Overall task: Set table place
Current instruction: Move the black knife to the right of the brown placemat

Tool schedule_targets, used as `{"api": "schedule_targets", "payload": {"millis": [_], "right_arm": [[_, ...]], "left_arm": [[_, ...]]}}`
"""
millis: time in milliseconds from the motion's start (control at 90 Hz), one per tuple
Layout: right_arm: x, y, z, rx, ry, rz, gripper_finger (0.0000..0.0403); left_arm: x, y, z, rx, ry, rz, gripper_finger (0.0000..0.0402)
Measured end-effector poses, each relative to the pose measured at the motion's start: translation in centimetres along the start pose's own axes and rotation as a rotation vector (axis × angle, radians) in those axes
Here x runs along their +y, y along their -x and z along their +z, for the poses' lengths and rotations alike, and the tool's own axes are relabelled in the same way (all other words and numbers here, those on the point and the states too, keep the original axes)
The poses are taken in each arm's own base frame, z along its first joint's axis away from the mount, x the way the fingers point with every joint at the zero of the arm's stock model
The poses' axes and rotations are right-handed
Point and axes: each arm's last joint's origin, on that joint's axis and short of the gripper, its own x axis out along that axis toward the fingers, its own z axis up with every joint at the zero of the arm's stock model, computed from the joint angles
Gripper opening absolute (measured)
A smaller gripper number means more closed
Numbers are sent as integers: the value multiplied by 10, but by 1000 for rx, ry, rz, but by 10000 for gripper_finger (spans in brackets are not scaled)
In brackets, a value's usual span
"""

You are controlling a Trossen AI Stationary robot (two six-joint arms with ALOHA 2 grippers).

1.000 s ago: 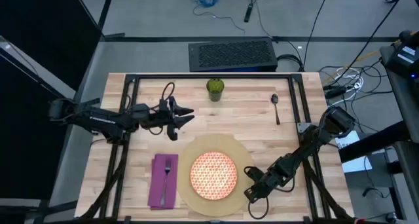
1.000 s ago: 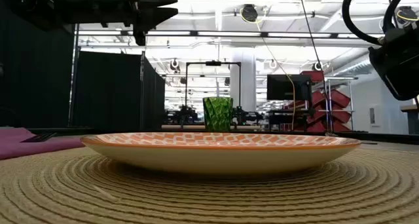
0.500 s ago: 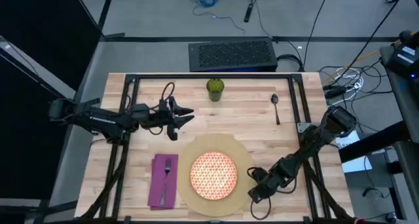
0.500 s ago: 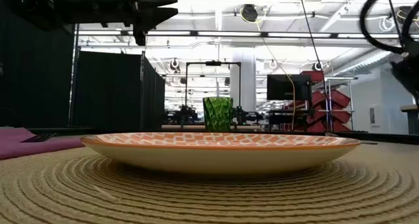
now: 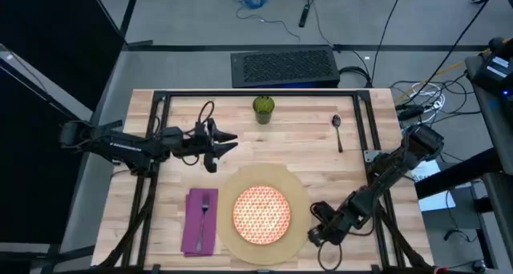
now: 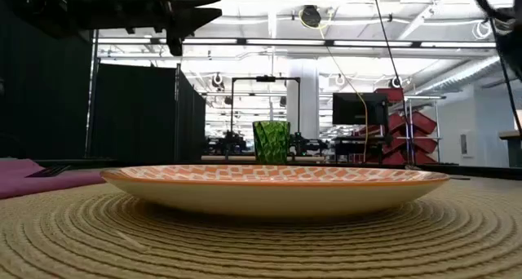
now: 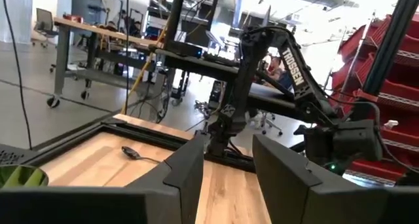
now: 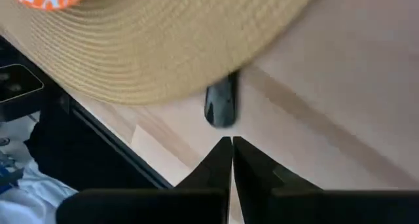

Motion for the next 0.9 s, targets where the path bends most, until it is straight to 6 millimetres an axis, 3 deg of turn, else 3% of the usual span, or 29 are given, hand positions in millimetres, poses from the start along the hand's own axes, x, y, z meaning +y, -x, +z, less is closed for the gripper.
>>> {"api": "schedule_targets", "payload": {"millis": [256, 533, 900], "right_arm": [[5, 0, 14, 21, 35, 17, 0], [10, -16, 18, 50, 62, 58, 0], [7, -20, 19, 92, 60, 26, 0]], "left_arm": [[0, 0, 0, 0, 1, 0, 118], [0, 0, 0, 0, 1, 0, 118], [0, 0, 0, 0, 1, 0, 118]]}}
